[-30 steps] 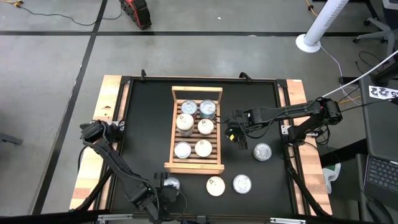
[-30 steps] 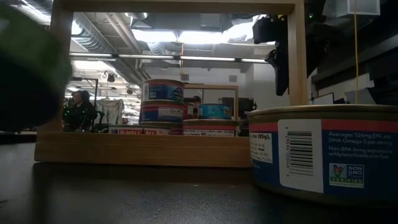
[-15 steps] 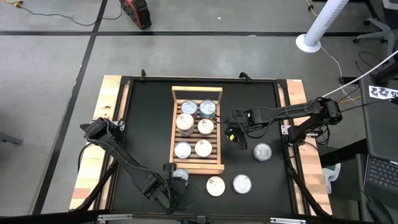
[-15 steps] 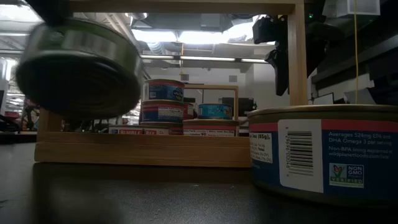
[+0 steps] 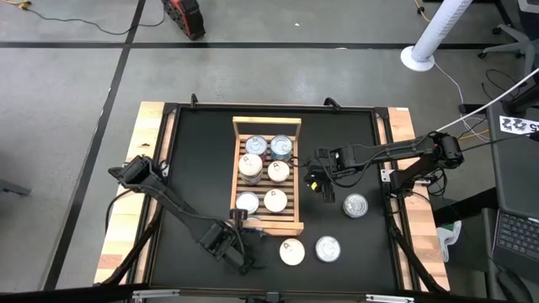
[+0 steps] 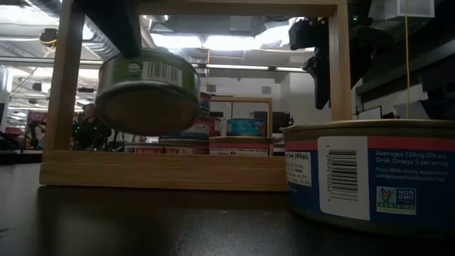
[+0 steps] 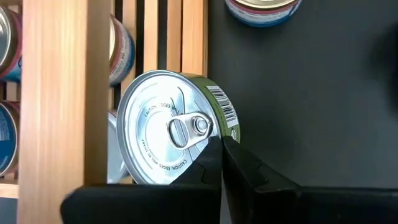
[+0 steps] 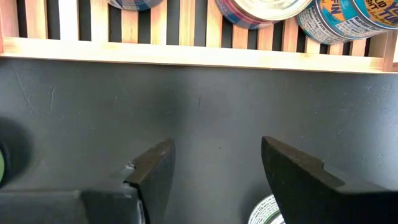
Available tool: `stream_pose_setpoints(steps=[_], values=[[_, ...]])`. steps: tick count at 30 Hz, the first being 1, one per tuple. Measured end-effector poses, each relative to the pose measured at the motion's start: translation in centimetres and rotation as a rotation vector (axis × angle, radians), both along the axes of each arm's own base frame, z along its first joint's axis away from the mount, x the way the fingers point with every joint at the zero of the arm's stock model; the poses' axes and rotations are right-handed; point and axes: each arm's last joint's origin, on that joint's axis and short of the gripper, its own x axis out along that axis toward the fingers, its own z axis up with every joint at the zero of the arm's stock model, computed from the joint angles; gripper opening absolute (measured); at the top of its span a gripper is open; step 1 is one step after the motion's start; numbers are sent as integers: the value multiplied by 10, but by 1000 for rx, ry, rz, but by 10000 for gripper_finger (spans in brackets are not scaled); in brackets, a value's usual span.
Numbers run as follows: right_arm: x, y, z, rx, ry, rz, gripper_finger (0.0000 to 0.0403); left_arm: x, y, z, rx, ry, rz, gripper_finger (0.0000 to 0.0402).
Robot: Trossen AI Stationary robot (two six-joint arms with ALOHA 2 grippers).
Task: Stack canned seafood by type on shelf
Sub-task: Put the green tuna can on the shelf
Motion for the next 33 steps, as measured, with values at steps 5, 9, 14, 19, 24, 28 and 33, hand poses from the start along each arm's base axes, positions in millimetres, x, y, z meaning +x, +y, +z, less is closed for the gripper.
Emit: stream_pose_setpoints(steps=[5, 9, 14, 19, 24, 28, 33], values=[[0, 0, 0, 0, 0, 0, 237, 2, 3, 0, -24, 16, 5, 0], [0, 0, 0, 0, 0, 0, 237, 1, 2, -1, -39, 20, 19, 0], [1, 0, 0, 1, -12, 0, 237, 0, 0, -4, -38, 25, 19, 0], [2, 0, 1, 2, -23, 0, 237, -1, 1, -13, -21, 16, 18, 0], [2, 0, 1, 1, -24, 0, 237, -1, 2, -13, 1, 3, 25, 0], [2, 0, 1, 2, -23, 0, 237, -1, 2, -14, 3, 4, 25, 0], [2, 0, 1, 1, -24, 0, 237, -1, 2, -14, 4, 6, 25, 0]])
